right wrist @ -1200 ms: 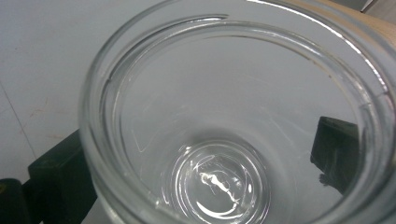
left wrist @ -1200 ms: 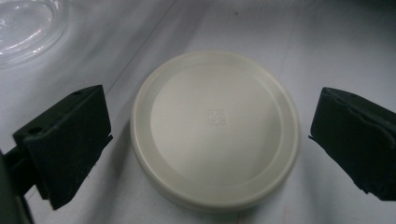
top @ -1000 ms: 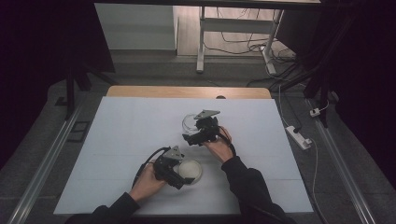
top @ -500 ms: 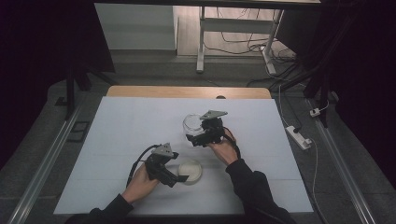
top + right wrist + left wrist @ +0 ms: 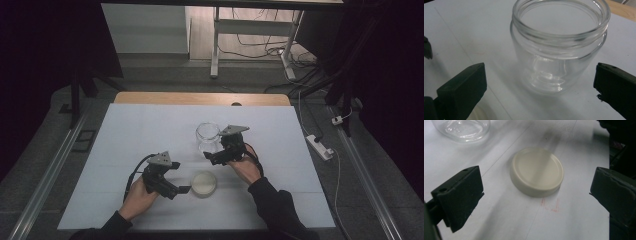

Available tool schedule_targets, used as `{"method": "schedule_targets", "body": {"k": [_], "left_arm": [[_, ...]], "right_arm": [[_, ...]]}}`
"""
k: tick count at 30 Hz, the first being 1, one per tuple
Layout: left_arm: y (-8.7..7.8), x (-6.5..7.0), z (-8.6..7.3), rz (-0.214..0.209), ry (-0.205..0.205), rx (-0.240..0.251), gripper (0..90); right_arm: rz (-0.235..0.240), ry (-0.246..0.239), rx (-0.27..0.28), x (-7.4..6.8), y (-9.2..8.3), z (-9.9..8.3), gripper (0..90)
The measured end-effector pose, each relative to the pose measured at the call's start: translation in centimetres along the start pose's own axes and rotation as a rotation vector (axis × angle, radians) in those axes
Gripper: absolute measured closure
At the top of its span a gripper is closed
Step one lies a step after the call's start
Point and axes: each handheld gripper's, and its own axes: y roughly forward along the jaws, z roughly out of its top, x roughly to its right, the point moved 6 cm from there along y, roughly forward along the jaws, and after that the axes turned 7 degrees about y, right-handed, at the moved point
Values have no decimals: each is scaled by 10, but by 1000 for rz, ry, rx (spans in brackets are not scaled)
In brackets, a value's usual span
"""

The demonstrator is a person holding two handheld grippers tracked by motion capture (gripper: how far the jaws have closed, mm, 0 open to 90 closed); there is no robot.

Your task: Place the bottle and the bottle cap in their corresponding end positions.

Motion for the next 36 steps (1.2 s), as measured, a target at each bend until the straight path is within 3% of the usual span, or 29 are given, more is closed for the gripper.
{"method": "schedule_targets", "body": {"k": [11, 21, 36], "left_arm": [[-15, 1, -9, 23, -2, 16, 0], [-33, 0, -25, 63, -38, 9, 0], [-60, 3, -47, 134, -74, 25, 0]], "right_arm": [[21, -20, 4, -14, -17, -11, 0], [31, -21, 20, -24, -34, -23, 0], [19, -2, 18, -25, -65, -47, 0]]}}
